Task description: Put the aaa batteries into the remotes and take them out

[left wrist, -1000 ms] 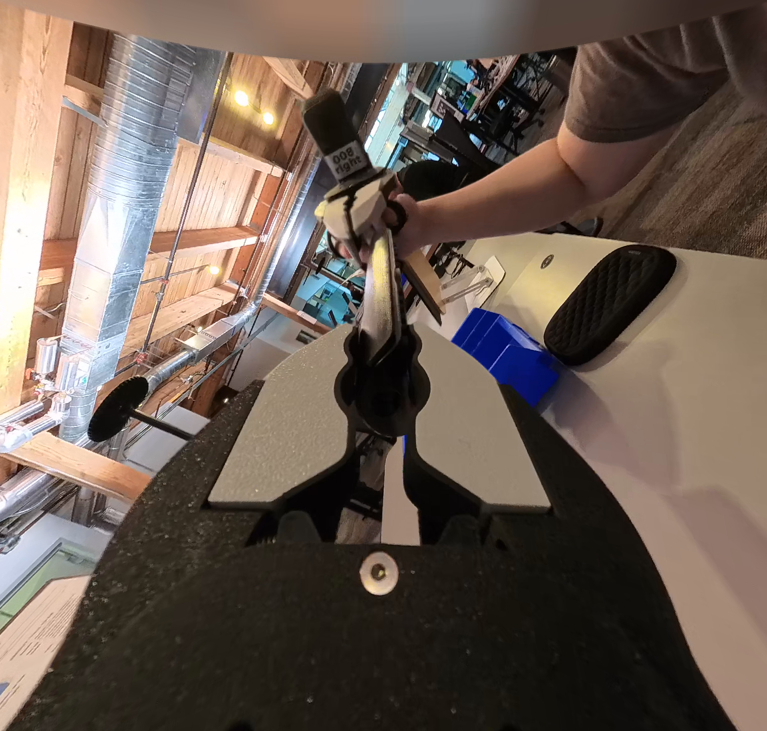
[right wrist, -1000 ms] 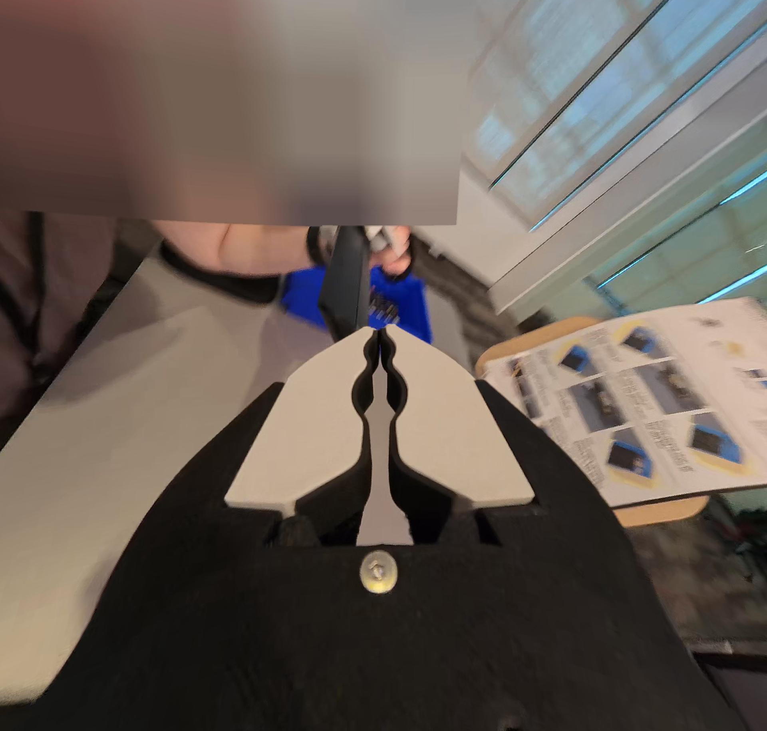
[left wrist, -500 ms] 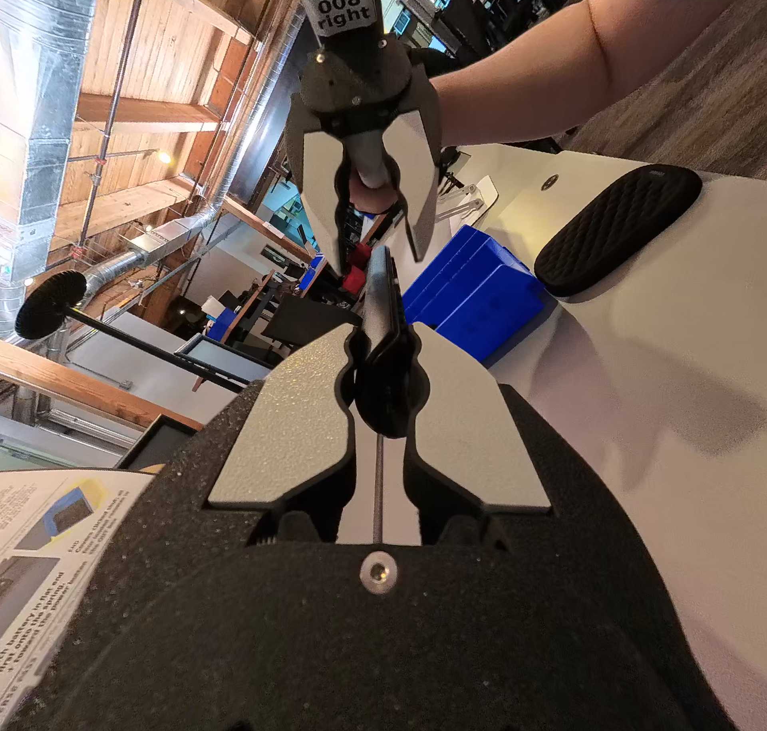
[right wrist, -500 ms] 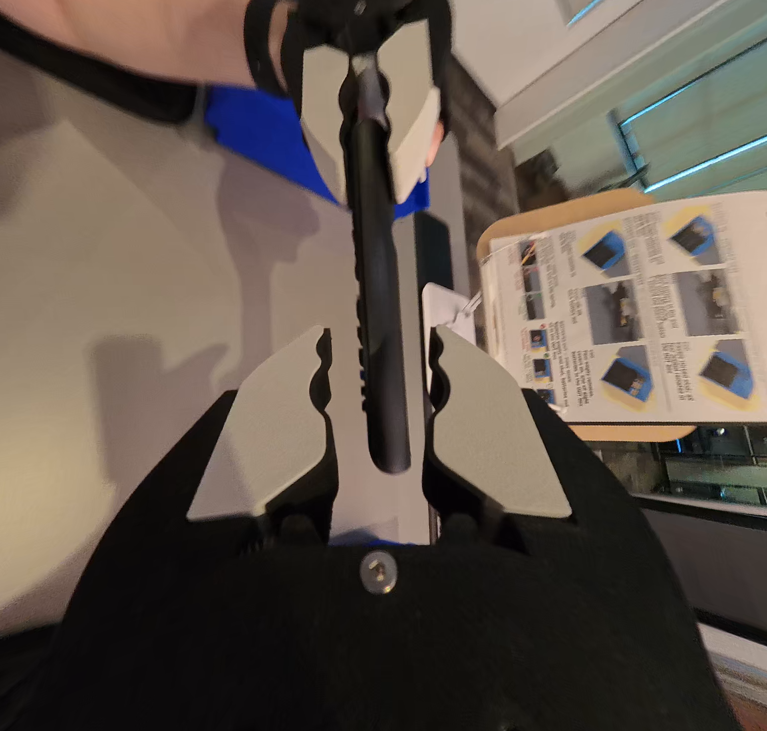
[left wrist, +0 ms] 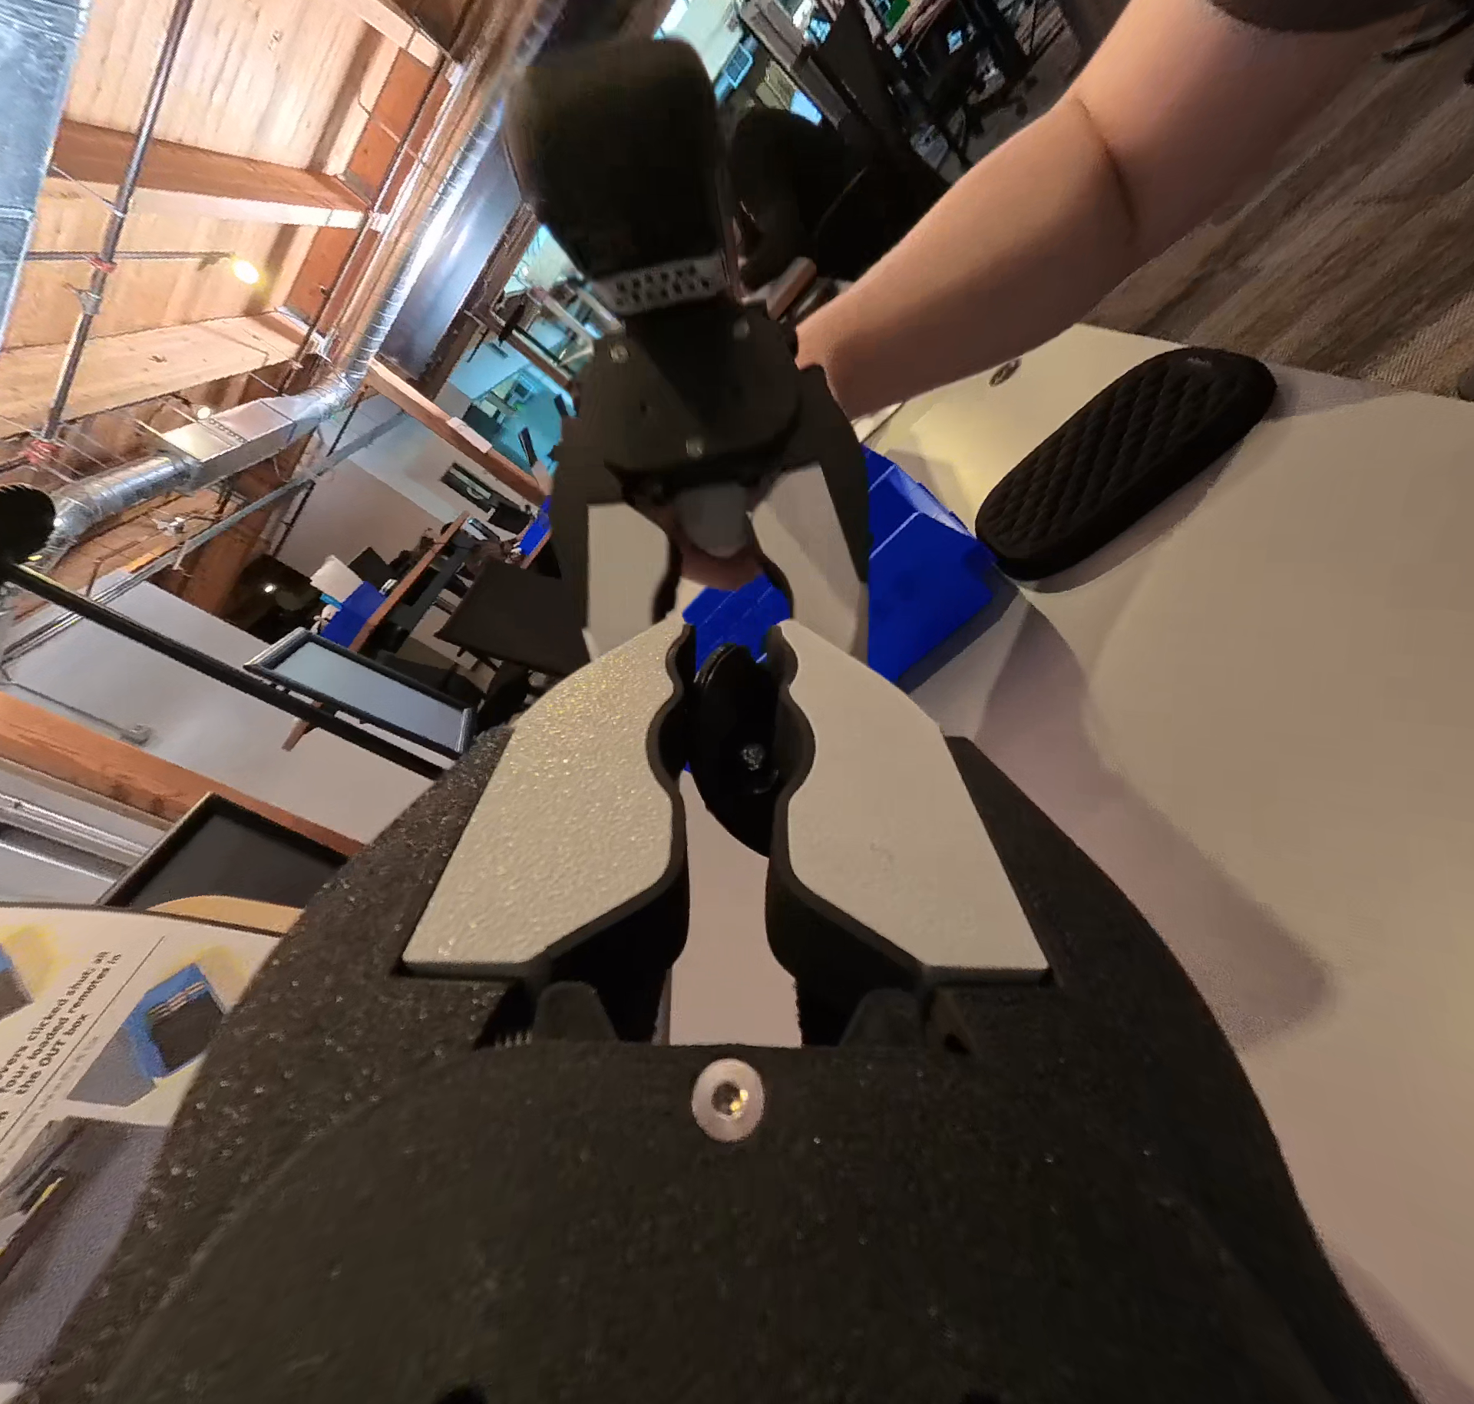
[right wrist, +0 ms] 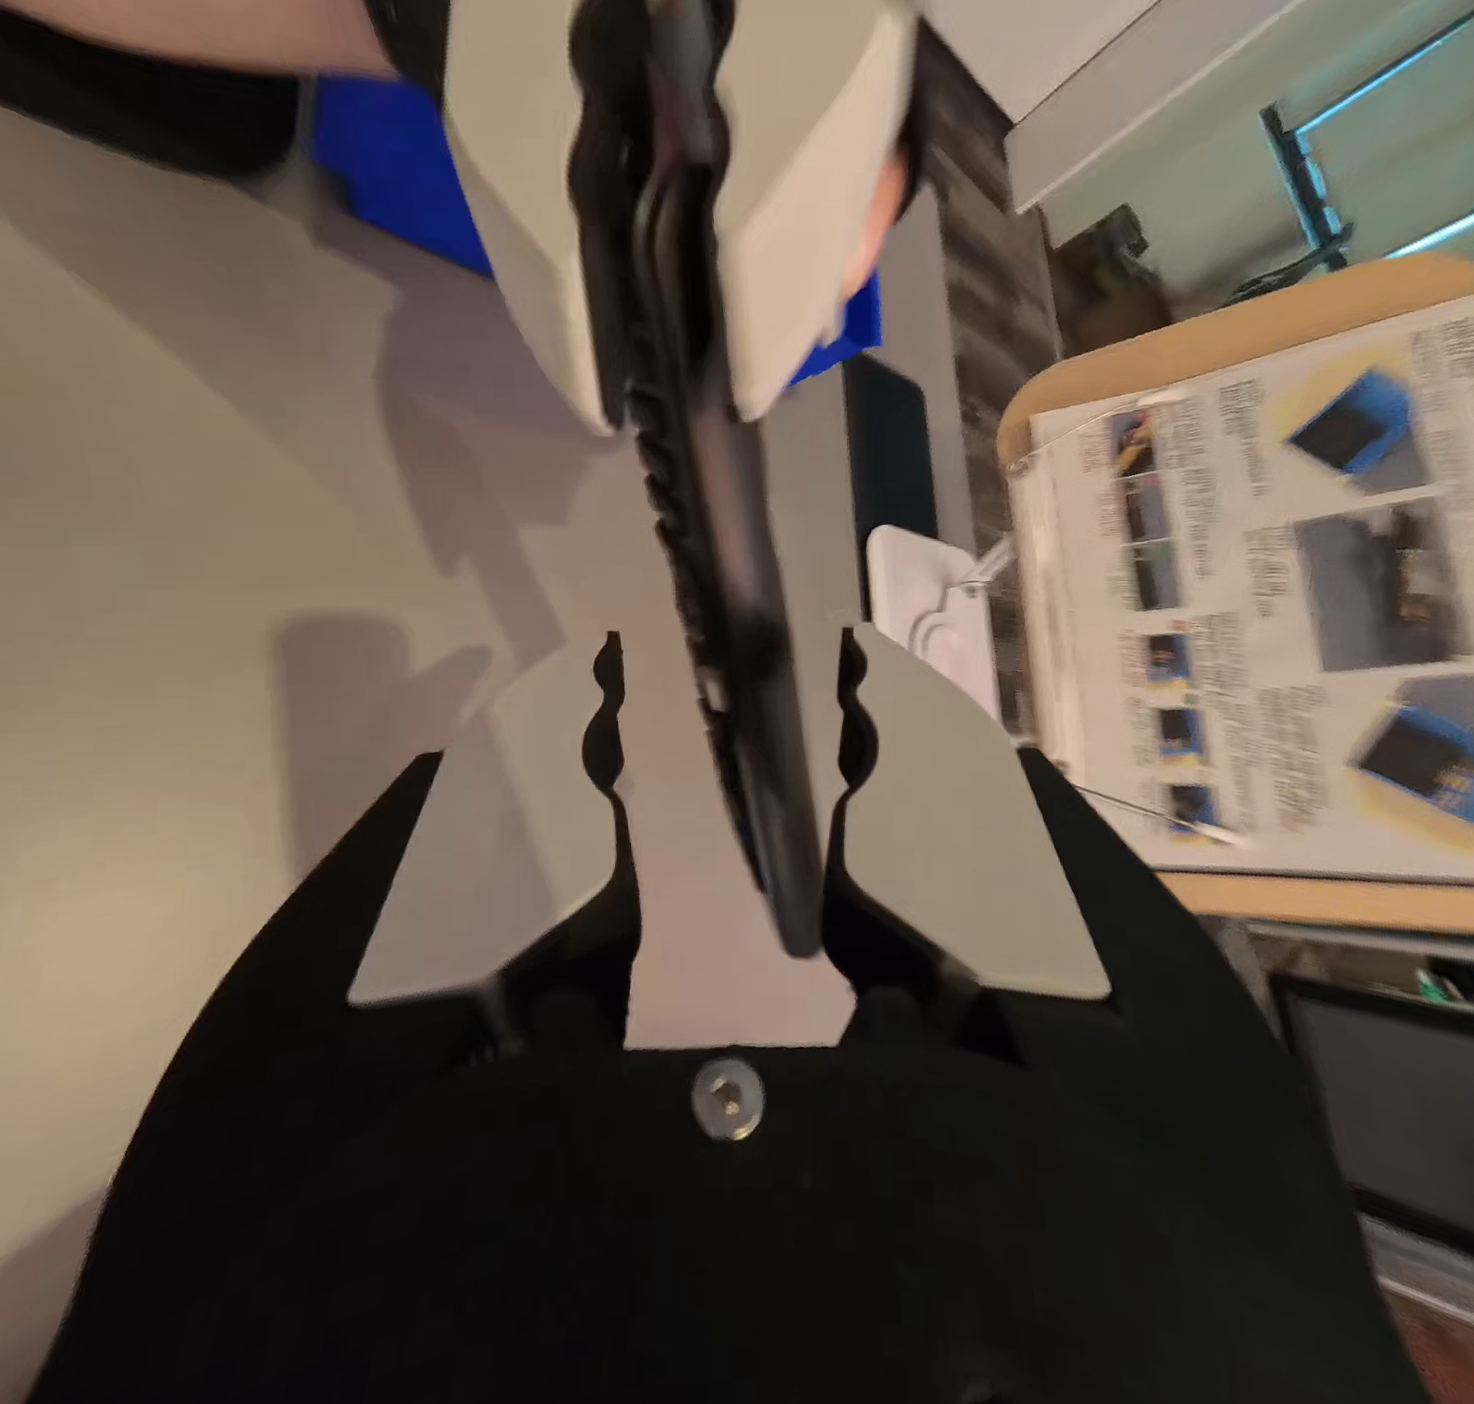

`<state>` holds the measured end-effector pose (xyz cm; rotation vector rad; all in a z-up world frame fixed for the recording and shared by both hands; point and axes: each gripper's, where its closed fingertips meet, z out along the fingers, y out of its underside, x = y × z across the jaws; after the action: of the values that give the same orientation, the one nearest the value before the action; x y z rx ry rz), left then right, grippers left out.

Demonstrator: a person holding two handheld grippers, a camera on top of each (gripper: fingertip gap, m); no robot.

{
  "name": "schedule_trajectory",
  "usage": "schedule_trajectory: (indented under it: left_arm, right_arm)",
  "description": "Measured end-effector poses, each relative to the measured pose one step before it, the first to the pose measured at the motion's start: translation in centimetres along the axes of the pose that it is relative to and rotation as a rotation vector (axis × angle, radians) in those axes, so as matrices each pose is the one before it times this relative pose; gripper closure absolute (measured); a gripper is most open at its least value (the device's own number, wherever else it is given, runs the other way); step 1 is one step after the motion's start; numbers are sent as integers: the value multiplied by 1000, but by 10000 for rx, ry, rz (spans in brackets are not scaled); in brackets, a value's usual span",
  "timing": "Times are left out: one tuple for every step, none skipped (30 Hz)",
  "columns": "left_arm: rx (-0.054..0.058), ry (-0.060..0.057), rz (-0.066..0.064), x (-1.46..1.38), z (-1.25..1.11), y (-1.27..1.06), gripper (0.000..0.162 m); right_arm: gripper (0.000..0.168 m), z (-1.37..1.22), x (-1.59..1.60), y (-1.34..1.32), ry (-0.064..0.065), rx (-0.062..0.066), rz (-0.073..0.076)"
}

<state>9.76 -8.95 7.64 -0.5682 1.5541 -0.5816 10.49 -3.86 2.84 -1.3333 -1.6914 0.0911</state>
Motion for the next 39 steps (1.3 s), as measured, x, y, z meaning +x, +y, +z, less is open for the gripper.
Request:
schedule_trajectory:
  left_arm:
    - [-92,35,98,102,9,-60,146]
    - [-53,154,-71,174,-18,-105,146]
    - [-77,145,-80,149,-18,-25,145]
    - [0,99,-77,96,-1,-53,146]
    - [5,23,-63,-17,-27,-38,146]
    - [18,20,25,10,-7,-23,146]
    - [-25,87,-22,90,29,67,146]
    - [-19,98,-64,134,94,78,146]
    - [76,124,-62,210,146,-33,146]
    - [93,221,-166,338,196,-64,146]
    - [37,244,-162,370,234,-28,146]
    - [-77,186,-63,326,275,106,146]
    - [-94,100,-25,202,300,126,145]
    - [-12,-85,17,-57,261,13,142]
    - [67,-259,48,-274,134,-90,142]
    - [240,-240,17,-260,1,-342,141]
    - [208,-267,-92,-423,-123,-333,141]
    - [145,-251,-221,-522,-226,-261,139]
    - [81,-193,-302,-524,-301,-219,138]
    - [7,-186,-259,-552,-413,-172,138]
    - [0,-240,-177,-632,-497,-213,137]
    - [-65,-251,-138,-649,-541,-163,138]
    - [-181,-118,-104,-437,-513,-34,138]
    - [-214,-9,3,-197,-477,16,138]
    - [-152,-82,151,-162,-427,-61,138]
    - [-80,-144,197,-202,-351,-164,139]
    - [-22,-73,144,-98,-263,-262,139]
    - [49,15,74,52,-192,-336,140]
    - [46,41,1,77,-118,-285,140]
    - [-5,24,6,49,-51,-167,140]
    - [-12,12,56,63,-5,-98,140]
    - [7,45,63,127,10,-93,141]
    - [19,58,14,142,40,-91,142]
    - [46,53,-15,133,51,-107,142]
    - [38,29,-16,101,65,-82,143]
    - [-1,25,-29,89,79,-6,143]
    - [-34,66,-22,151,85,38,143]
    - [-41,82,17,186,91,49,143]
    - [-49,34,53,110,87,60,143]
  right_arm:
    - [117,623,-249,234,81,226,-37]
    - [118,330,89,103,306,277,-49]
    - [127,28,157,-13,312,280,-68]
    - [137,-105,58,-78,185,261,-26]
    - [136,-83,4,-40,91,136,91]
    - [136,-53,43,-42,104,55,151]
    - [135,-63,-112,-217,23,102,76]
    - [135,-78,-303,-369,-75,152,-18]
    - [134,-71,-371,-322,-113,76,-55]
    - [136,-62,-402,-50,-148,-83,-33]
    - [141,-37,-499,200,-240,-184,131]
    - [142,8,-546,300,-258,-123,390]
    - [143,15,-579,287,-235,28,518]
    - [143,-25,-586,345,-226,98,533]
    - [144,-115,-482,508,-168,45,550]
    - [144,-252,-306,572,-80,24,510]
    - [144,-469,-80,516,38,52,387]
    - [144,-733,228,419,194,46,299]
    - [144,-1122,537,185,258,66,290]
    - [144,-1574,837,-230,237,166,342]
    - [144,-2048,1292,-552,304,197,369]
    - [144,-2438,1864,-514,399,35,317]
    - [144,-2653,2328,-135,394,-195,345]
    - [144,-2529,2381,525,152,-435,484]
    - [143,-2142,2260,1334,-29,-706,454]
    - [144,-1512,2329,1963,143,-813,107]
    - [144,-707,2150,2469,301,-810,-282]
    - [144,102,1518,2916,231,-943,-351]
    - [143,787,860,2987,161,-1082,-202]
    - [144,1298,310,2550,144,-1047,-221]
    - [143,1567,-291,1788,64,-789,-439]
    - [143,1631,-528,1083,79,-529,-570]
    - [143,1557,-501,648,89,-407,-479]
    - [143,1418,-428,398,21,-305,-347]
    - [142,1243,-218,324,54,-245,-283]
    - [142,1033,67,286,131,-196,-154]
    - [142,835,241,245,191,-165,-74]
    - [141,656,157,218,145,-136,-169]
    - [141,524,110,127,122,-80,-182]
